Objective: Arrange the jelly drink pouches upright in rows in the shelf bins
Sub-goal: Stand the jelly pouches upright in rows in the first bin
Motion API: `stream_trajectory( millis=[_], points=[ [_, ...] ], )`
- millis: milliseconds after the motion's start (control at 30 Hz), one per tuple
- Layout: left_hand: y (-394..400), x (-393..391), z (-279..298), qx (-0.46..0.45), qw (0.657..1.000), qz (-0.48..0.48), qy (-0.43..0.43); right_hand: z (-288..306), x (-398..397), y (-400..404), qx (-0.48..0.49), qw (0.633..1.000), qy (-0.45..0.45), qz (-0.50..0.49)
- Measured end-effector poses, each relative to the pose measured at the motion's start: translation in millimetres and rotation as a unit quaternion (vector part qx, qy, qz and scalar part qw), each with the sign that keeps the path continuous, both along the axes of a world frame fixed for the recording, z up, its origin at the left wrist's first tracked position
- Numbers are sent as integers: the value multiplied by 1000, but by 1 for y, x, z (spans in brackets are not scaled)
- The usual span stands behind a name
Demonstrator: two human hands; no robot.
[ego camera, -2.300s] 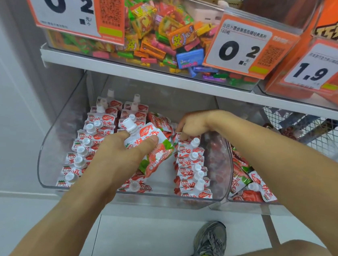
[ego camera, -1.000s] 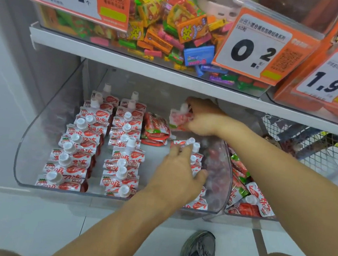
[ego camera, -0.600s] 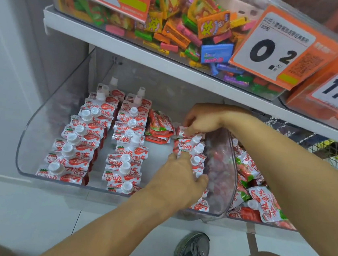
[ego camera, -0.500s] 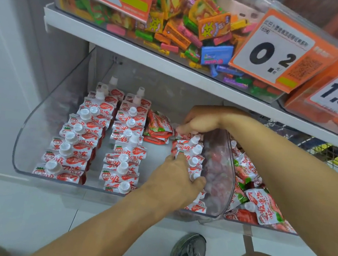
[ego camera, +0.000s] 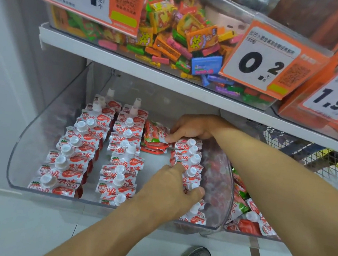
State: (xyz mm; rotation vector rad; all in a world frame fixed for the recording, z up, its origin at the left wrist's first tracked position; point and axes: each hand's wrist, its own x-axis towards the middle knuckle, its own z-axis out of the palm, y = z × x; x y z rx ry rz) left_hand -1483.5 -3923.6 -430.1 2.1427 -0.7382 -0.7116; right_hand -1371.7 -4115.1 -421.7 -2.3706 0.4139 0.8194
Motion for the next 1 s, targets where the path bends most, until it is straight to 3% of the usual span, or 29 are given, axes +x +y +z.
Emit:
stream_trajectory(
  millis=[200,567,633,733,900,1000],
  points=[
    [-1,1,-2,6,1000,-7,-17,3,-4,9,93,993,-23,-74],
    [2,-5,-3,-2,999,-8,-33,5,-3,12,67,996,28,-48],
    [2,-5,-3,-3,999,-8,-37,5,-5,11,57,998,4,-26],
    [1,-4,-3,0,999,-7,-33,5,-9,12,-34,996,-68,37],
    [2,-5,-4,5,999,-11,-39,9,-14,13,-152,966,-194,81],
    [2,-6,-5,4,999,-12,-46,17,-21,17,-168,953,-236,90]
  ],
)
